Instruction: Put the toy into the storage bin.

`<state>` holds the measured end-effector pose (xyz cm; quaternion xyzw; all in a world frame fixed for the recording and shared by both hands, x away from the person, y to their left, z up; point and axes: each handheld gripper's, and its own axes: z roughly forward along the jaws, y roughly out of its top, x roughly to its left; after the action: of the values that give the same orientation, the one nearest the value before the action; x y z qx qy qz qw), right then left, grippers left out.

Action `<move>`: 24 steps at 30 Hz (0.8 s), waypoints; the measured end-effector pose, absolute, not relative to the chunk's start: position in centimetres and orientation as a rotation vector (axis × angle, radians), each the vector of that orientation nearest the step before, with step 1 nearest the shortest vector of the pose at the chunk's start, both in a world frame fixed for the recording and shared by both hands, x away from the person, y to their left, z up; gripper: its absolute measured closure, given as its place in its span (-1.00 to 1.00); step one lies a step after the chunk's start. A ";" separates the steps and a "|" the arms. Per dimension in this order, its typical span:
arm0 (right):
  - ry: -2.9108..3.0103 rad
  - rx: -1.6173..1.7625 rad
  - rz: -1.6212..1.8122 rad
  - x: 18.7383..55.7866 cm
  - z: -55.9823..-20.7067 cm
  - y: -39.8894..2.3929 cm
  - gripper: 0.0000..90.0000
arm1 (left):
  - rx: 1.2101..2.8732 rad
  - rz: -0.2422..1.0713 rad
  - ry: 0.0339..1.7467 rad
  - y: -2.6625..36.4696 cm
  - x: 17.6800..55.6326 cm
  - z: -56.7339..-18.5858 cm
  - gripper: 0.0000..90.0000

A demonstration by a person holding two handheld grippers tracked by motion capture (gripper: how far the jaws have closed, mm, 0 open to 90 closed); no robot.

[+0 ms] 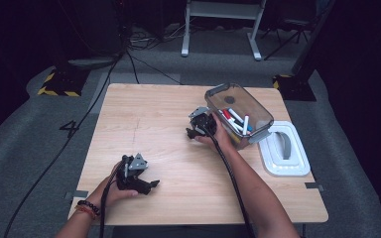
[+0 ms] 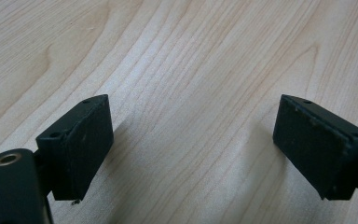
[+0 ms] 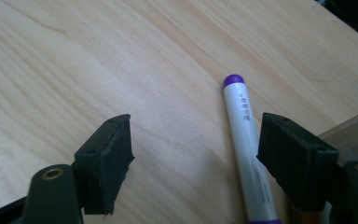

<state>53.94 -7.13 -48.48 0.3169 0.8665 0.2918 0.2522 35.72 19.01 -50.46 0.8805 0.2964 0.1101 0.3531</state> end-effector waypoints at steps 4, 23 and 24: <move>2.362 0.867 0.767 54.6 -48.7 -6.7 -0.44 | 2.277 0.283 0.767 19.0 35.7 -50.5 -0.72; 2.490 1.020 0.886 53.4 -49.0 -8.4 -0.29 | 2.277 0.285 0.768 19.0 35.7 -50.5 -0.72; 2.497 1.009 0.882 53.0 -48.9 -8.5 -0.26 | 2.277 0.285 0.768 19.0 35.7 -50.5 -0.72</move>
<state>52.98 -8.53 -48.95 0.3518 0.8708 0.3075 0.1531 35.67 19.00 -50.46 0.8804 0.2970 0.1102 0.3528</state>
